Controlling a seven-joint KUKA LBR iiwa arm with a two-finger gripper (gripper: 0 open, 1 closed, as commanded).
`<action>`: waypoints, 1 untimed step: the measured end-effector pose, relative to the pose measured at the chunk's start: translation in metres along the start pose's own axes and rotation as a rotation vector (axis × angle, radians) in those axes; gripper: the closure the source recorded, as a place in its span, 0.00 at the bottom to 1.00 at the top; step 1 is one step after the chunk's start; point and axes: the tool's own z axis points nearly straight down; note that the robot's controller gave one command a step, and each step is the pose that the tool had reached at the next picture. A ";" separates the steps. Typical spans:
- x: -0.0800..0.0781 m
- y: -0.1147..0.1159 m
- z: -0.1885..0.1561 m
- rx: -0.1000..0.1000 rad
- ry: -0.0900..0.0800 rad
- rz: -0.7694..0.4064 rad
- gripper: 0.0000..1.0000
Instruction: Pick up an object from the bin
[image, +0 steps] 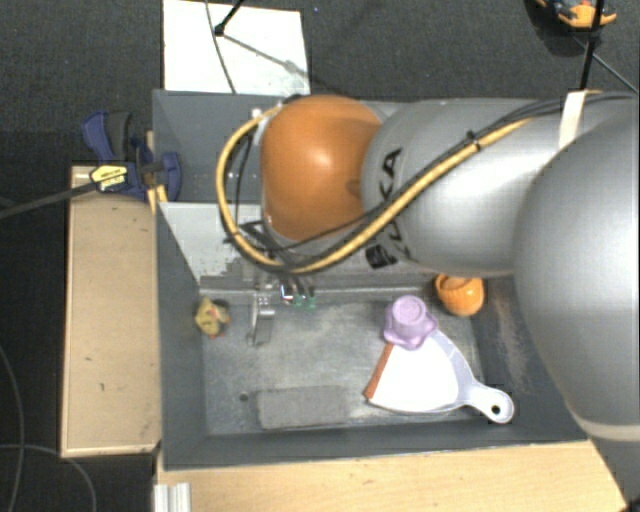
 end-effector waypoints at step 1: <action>-0.015 0.016 0.066 0.000 -0.004 -0.107 0.00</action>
Offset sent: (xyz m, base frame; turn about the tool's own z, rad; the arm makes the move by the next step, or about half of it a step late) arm 0.0005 0.0284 -0.0567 -0.4119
